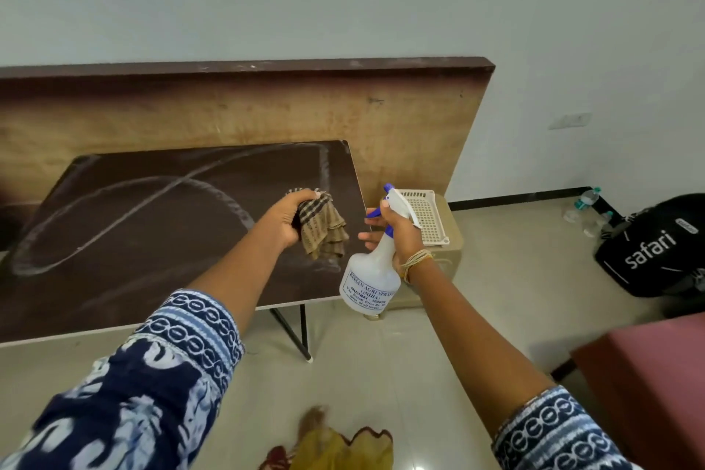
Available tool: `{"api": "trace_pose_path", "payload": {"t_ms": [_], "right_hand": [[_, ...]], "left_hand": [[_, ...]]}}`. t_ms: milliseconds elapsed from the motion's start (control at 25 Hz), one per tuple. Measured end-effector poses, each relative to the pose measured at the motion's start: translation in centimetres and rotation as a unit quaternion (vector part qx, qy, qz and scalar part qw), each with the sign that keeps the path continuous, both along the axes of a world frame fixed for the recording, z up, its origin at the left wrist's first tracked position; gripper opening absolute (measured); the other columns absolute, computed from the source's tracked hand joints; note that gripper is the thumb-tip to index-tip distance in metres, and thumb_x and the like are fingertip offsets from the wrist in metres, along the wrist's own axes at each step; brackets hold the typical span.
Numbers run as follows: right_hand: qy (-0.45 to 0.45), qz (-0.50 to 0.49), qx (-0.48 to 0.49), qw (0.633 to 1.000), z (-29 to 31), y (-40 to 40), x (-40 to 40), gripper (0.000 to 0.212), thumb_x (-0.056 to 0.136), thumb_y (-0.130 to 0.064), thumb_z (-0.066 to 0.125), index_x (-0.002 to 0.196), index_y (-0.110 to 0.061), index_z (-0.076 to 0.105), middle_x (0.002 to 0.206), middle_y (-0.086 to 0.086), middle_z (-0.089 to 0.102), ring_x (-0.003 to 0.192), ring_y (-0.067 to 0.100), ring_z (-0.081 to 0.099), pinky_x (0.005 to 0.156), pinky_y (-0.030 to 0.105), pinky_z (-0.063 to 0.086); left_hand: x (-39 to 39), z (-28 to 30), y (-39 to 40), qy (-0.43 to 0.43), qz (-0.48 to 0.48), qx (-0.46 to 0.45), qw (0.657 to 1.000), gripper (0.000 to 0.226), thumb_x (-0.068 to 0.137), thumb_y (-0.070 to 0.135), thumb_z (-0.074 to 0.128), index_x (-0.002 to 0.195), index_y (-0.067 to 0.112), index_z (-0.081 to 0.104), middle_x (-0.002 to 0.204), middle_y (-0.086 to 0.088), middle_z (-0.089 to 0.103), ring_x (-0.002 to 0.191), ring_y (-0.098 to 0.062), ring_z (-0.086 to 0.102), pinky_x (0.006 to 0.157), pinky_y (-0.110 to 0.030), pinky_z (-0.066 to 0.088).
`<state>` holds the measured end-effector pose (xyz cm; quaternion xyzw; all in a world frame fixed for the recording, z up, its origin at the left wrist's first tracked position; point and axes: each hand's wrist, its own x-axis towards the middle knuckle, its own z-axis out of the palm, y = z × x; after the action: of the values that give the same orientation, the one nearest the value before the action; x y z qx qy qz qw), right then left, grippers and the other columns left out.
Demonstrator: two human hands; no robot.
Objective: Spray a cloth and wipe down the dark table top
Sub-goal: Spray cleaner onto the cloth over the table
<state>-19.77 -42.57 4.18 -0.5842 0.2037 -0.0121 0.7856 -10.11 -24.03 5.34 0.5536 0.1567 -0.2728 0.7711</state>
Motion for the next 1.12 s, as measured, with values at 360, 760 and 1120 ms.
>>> {"api": "trace_pose_path", "payload": {"t_ms": [360,760,1120], "right_hand": [[0.002,0.051,-0.023,0.998,-0.9,11.4,3.6,0.039,0.098,-0.037,0.052,0.115,-0.004,0.065,0.109,0.011,0.071,0.086,0.030,0.072,0.064,0.034,0.056],[0.049,0.025,-0.035,0.998,-2.9,25.3,9.7,0.021,0.097,-0.032,0.055,0.105,-0.017,0.067,0.105,0.006,0.072,0.075,0.024,0.071,0.066,0.035,0.057],[0.051,0.050,-0.011,0.997,-3.9,26.2,14.3,0.021,0.095,-0.026,0.060,0.108,-0.011,0.065,0.108,0.010,0.071,0.104,0.026,0.068,0.067,0.040,0.057]], "left_hand": [[1.6,-0.5,12.1,0.017,0.071,-0.034,0.997,0.017,0.090,0.006,0.048,0.083,-0.001,0.062,0.066,-0.017,0.067,0.057,-0.029,0.067,0.050,-0.038,0.058],[8.0,-4.4,24.3,0.064,0.027,-0.049,0.996,0.012,0.094,0.007,0.052,0.094,-0.001,0.061,0.077,-0.018,0.070,0.083,-0.029,0.063,0.085,-0.046,0.050],[12.4,-5.8,25.1,0.128,-0.005,-0.023,0.991,0.019,0.094,0.011,0.054,0.107,-0.001,0.063,0.092,-0.019,0.071,0.090,-0.032,0.064,0.086,-0.050,0.049]]}}
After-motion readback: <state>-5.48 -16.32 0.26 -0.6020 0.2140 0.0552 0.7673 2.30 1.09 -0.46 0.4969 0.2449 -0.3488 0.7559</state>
